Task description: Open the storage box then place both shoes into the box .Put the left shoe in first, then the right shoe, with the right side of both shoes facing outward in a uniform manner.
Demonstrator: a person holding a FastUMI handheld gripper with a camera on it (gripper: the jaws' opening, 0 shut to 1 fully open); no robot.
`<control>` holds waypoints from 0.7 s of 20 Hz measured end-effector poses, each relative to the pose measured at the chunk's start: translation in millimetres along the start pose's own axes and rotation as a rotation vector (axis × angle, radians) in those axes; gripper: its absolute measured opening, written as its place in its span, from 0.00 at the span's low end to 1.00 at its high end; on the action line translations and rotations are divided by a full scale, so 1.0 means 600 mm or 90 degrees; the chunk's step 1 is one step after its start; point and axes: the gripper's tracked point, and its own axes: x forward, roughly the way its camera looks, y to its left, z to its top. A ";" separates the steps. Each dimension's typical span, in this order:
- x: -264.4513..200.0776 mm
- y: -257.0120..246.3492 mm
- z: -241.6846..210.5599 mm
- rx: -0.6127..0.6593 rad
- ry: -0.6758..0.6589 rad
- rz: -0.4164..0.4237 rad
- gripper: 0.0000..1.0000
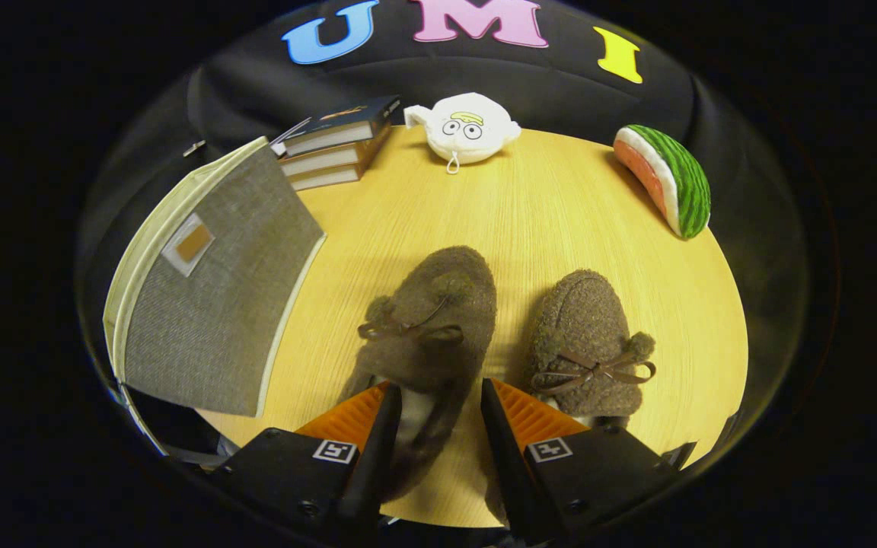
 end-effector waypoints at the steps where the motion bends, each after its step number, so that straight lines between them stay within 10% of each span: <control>1: 0.014 -0.008 0.008 0.003 -0.006 -0.018 0.61; 2: 0.028 -0.012 0.009 0.001 -0.009 -0.029 0.43; 5: 0.038 -0.019 0.021 0.029 -0.018 -0.058 0.41; 8: 0.035 -0.027 0.028 0.100 -0.008 -0.089 0.10; 14: -0.031 0.004 0.079 0.173 -0.032 -0.064 0.08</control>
